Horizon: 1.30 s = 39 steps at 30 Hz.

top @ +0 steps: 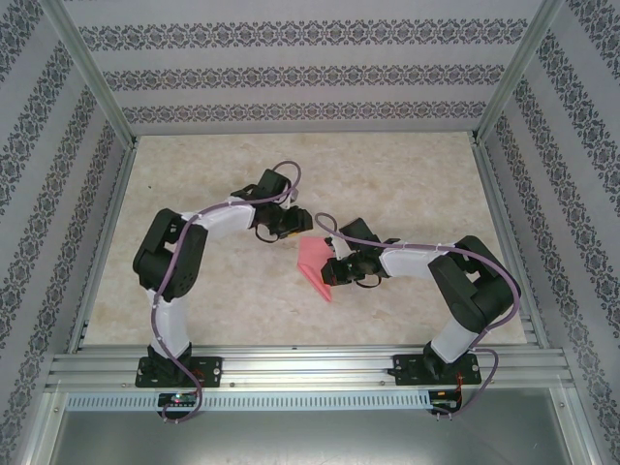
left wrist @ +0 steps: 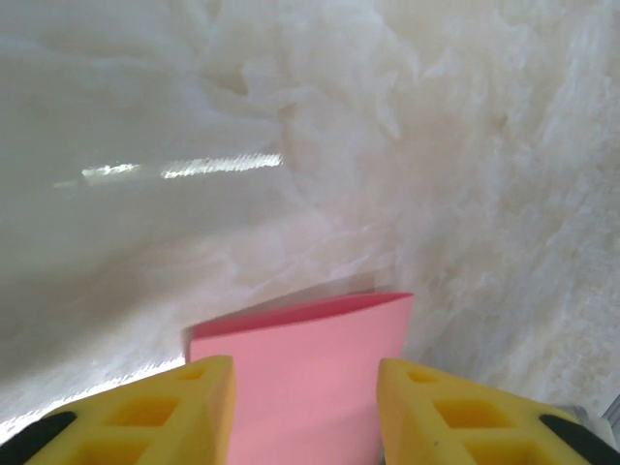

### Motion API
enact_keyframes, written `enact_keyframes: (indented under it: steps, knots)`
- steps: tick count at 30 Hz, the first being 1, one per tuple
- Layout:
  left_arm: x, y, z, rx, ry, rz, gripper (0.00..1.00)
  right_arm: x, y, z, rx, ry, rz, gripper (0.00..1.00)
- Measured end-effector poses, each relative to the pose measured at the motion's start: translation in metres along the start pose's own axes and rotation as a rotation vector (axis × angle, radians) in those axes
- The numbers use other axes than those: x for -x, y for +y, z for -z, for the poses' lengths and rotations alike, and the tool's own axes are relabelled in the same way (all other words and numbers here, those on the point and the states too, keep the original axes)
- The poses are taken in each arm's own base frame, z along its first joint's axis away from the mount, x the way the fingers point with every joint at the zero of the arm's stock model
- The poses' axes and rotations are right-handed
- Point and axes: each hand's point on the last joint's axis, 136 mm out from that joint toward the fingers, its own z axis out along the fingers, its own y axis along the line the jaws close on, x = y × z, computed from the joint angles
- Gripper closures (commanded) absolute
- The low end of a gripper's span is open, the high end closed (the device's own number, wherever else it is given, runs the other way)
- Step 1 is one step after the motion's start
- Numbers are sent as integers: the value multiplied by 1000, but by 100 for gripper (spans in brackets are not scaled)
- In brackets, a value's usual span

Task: Fold a paper plane with a square sheet of paper (fold left side to right side)
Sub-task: Third fold the triangle at the center of the table.

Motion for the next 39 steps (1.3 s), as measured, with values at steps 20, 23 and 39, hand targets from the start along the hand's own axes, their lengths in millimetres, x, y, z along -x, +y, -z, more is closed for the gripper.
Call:
enact_keyframes:
  steps: [20,23,39]
  knots:
    - [-100,-12,3,-138,80,64,76,1,1,-1,6,3,3,97]
    - [-98,-16,0,-153,72,70,77,1,1,-1,6,3,3,97]
    - [-110,-7,-20,-120,104,81,79,1,1,-1,5,6,2,97]
